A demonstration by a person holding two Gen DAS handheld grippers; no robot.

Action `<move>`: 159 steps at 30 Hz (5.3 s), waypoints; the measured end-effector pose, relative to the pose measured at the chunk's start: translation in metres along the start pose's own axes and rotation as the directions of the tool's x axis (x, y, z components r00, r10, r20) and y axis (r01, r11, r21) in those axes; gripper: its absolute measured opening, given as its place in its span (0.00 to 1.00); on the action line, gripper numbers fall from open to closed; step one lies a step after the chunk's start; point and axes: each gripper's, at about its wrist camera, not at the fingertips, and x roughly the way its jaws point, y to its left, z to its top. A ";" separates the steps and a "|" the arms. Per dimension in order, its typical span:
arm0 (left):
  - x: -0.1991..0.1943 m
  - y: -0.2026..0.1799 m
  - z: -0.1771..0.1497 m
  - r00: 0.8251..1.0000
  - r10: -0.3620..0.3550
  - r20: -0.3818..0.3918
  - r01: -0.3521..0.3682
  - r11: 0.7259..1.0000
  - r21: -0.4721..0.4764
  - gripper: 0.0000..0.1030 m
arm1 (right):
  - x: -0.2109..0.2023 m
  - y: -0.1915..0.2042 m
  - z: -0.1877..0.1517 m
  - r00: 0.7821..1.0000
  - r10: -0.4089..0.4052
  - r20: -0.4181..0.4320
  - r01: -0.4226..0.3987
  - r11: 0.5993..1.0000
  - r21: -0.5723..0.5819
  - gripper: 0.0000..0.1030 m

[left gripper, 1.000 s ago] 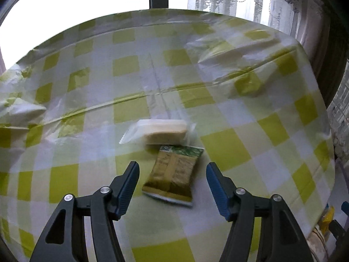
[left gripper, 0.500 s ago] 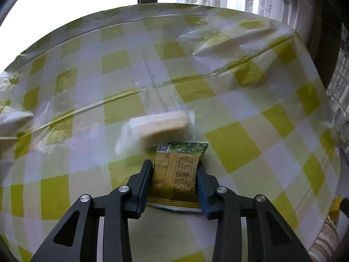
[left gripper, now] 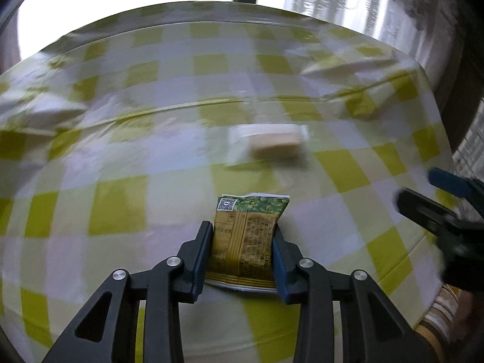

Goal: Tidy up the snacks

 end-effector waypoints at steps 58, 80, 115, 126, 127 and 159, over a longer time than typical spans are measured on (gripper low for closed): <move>-0.007 0.036 -0.005 0.999 0.015 0.035 -0.009 0.988 -0.155 0.61 | 0.044 0.038 -0.003 0.983 0.135 -0.128 -0.137 0.991 -0.006 0.71; -0.004 0.025 -0.007 0.991 0.127 0.032 -0.124 0.989 -0.085 0.38 | 0.040 0.041 -0.006 0.994 0.079 -0.073 -0.082 0.996 -0.040 0.43; -0.064 0.016 -0.063 0.996 0.085 -0.028 -0.089 0.978 -0.189 0.32 | -0.025 0.037 -0.064 0.985 0.085 -0.153 -0.086 0.996 0.000 0.37; -0.094 -0.007 -0.085 1.000 0.024 0.017 -0.020 0.981 -0.195 0.30 | -0.074 0.023 -0.096 0.992 0.058 -0.114 -0.056 0.998 0.016 0.37; -0.095 -0.009 -0.086 1.000 0.023 0.017 -0.020 0.981 -0.193 0.30 | -0.076 0.023 -0.098 0.992 0.059 -0.112 -0.057 0.998 0.015 0.37; -0.094 -0.084 -0.110 0.993 0.116 -0.003 -0.116 0.993 -0.032 0.30 | -0.113 -0.017 -0.135 0.999 -0.015 -0.031 0.017 0.997 0.070 0.37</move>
